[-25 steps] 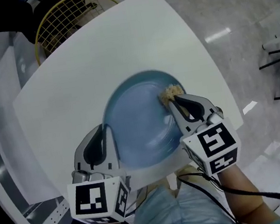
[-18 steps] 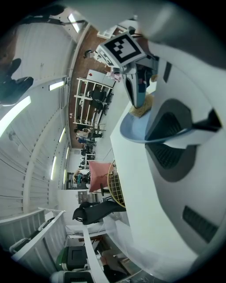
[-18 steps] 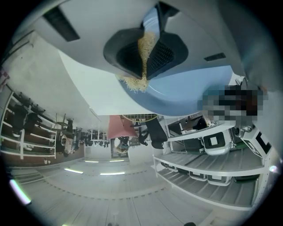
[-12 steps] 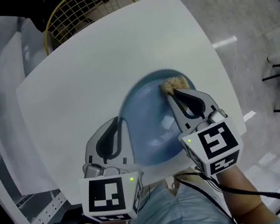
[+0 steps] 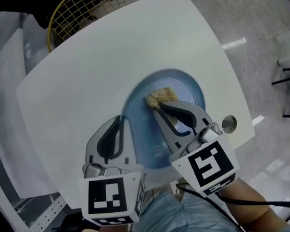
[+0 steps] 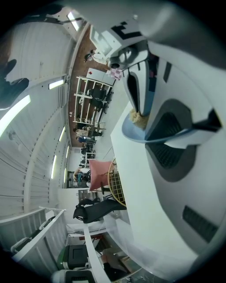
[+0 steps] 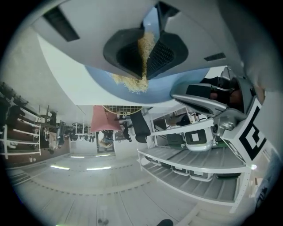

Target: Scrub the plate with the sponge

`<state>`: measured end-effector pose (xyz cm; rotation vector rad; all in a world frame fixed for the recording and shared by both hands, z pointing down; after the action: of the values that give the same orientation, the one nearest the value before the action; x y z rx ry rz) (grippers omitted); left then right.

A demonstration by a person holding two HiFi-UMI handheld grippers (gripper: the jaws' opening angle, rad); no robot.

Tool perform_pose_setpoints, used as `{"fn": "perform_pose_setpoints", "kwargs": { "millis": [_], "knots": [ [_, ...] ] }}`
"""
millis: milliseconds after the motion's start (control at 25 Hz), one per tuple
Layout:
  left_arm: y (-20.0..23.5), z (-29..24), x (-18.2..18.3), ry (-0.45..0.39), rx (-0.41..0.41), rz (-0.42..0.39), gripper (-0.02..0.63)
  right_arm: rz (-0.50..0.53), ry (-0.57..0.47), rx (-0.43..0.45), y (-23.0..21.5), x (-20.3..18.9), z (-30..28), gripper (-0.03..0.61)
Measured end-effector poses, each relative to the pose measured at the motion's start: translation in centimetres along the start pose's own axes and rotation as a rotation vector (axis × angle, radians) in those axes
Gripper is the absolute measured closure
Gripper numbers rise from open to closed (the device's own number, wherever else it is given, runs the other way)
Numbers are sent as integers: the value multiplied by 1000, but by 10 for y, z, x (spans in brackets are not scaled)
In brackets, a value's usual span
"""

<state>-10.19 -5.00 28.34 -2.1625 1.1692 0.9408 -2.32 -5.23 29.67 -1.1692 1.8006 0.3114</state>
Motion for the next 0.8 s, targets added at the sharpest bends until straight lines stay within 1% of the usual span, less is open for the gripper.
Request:
{"fn": "perform_pose_setpoints", "kwargs": {
  "millis": [160,400,600,800],
  "knots": [
    [2,-1,-2,7,8,-5,589,26,9,75,25,-7,2,540],
    [1,-1,-6,15,11,2,589,19,27,154,50,-23,11,540],
    [2,3,-10,20,15,2,589,8,48,192,63,-38,20,541],
    [3,6,-13,33,21,-3,591,0,70,198,62,-57,29,540]
  ]
}}
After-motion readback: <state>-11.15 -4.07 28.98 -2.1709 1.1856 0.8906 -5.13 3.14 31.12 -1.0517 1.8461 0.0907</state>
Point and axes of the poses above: the fingertips, and each gripper's own axes: z backward along the fingers, y to its left, x out of its top, the point moved 1 cm from there along z, backward along the fingers, and after that the axes turned 10 degrees about -z, right-handed, at the moved point
